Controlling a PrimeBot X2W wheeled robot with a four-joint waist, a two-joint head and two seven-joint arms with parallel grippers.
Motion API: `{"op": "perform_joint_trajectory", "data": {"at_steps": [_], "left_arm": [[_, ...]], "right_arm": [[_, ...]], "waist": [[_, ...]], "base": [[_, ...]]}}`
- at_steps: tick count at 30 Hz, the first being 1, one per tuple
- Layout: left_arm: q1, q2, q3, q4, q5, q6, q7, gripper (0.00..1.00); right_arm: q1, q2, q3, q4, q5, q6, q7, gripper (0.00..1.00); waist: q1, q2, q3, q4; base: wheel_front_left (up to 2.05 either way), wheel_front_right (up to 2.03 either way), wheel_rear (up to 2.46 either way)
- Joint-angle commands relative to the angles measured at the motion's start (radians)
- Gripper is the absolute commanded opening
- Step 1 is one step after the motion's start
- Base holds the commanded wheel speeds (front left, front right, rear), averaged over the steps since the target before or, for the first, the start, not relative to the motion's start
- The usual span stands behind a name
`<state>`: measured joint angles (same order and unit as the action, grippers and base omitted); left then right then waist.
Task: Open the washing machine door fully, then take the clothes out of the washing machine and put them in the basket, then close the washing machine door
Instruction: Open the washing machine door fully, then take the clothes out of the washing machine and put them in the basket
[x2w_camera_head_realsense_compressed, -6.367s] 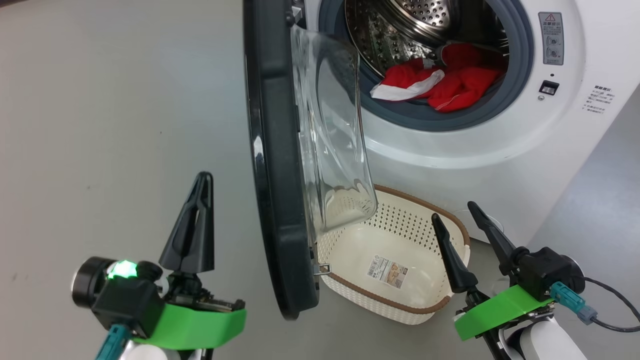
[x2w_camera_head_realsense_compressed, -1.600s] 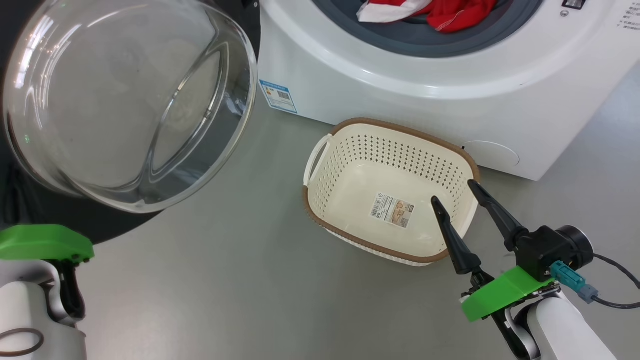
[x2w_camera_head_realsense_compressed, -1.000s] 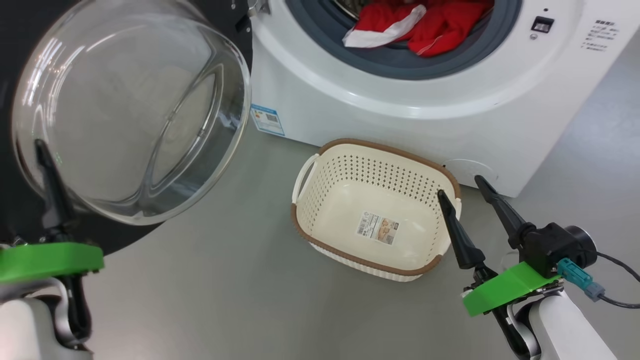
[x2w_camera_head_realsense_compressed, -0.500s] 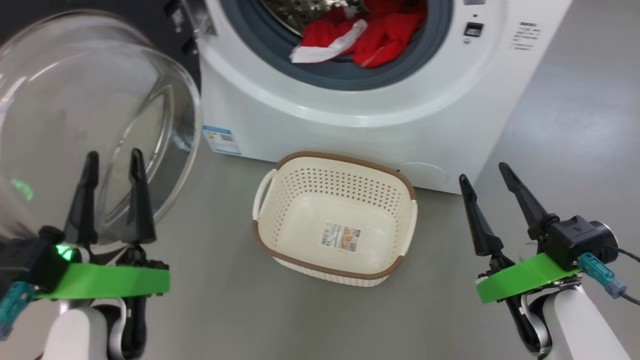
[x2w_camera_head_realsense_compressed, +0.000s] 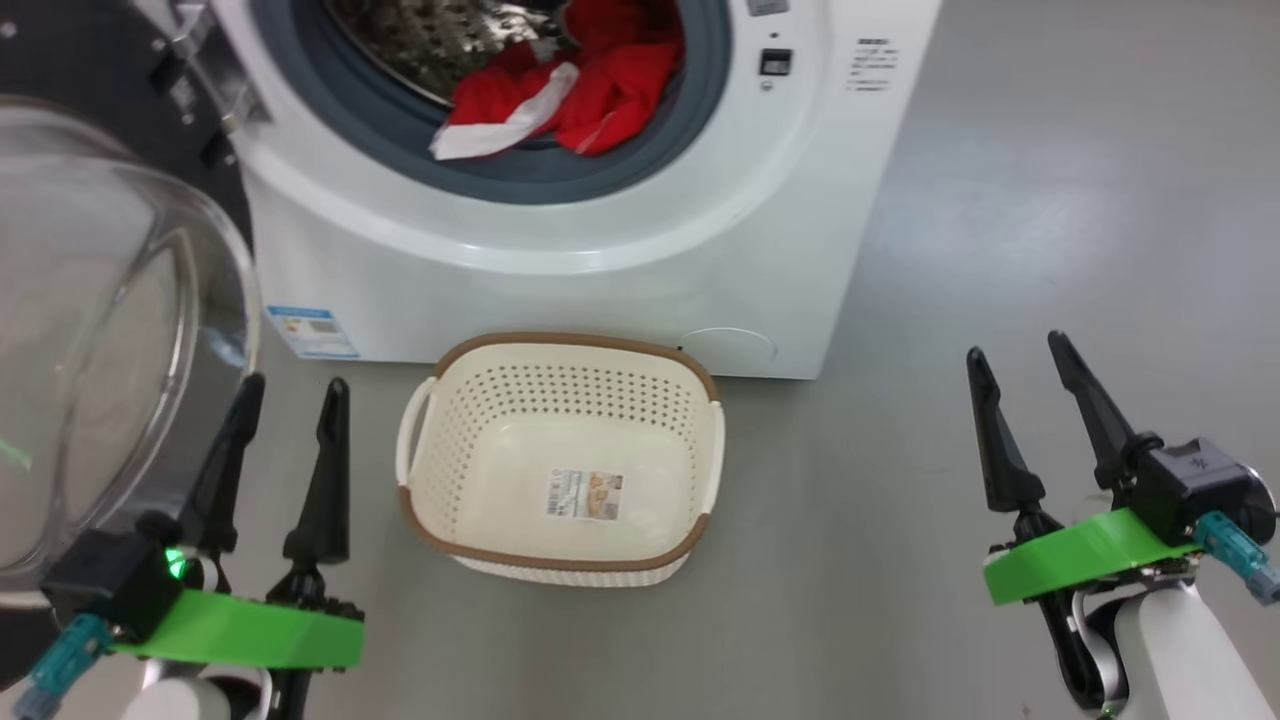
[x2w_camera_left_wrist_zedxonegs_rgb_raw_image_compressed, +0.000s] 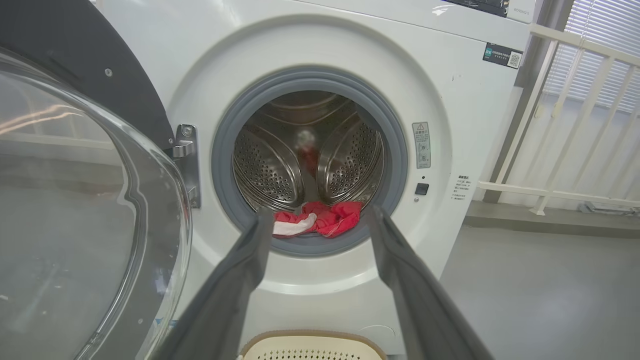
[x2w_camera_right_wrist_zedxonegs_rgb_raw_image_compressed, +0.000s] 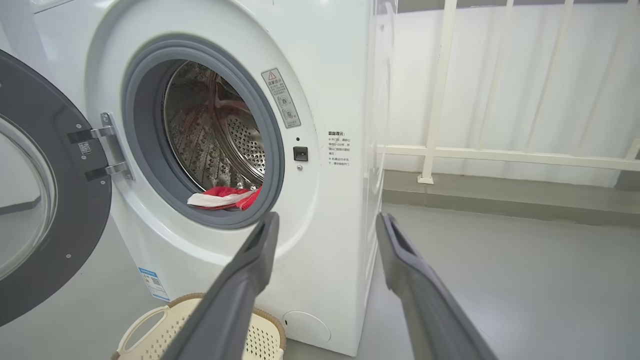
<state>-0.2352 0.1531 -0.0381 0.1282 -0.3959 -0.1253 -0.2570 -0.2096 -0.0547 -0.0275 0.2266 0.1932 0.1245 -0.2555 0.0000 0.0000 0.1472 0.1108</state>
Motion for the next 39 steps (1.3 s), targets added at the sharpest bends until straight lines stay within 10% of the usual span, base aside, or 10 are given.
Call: {"op": "perform_joint_trajectory", "data": {"at_steps": [1,39], "left_arm": [[0.015,0.039,0.034,-0.020,0.009,-0.005,-0.005,1.00],[0.226,-0.015,0.090,0.054,0.107,-0.003,-0.005,1.00]], "right_arm": [[0.007,0.004,0.011,-0.022,0.002,0.006,-0.006,1.00],[0.203,0.004,-0.012,-0.113,0.003,0.006,-0.006,1.00]], "waist": [[0.0000,0.0000,-0.016,-0.047],[0.0000,0.0000,-0.177,-0.141]], "base": [[0.00,0.00,0.00],[0.00,0.00,0.00]]}}
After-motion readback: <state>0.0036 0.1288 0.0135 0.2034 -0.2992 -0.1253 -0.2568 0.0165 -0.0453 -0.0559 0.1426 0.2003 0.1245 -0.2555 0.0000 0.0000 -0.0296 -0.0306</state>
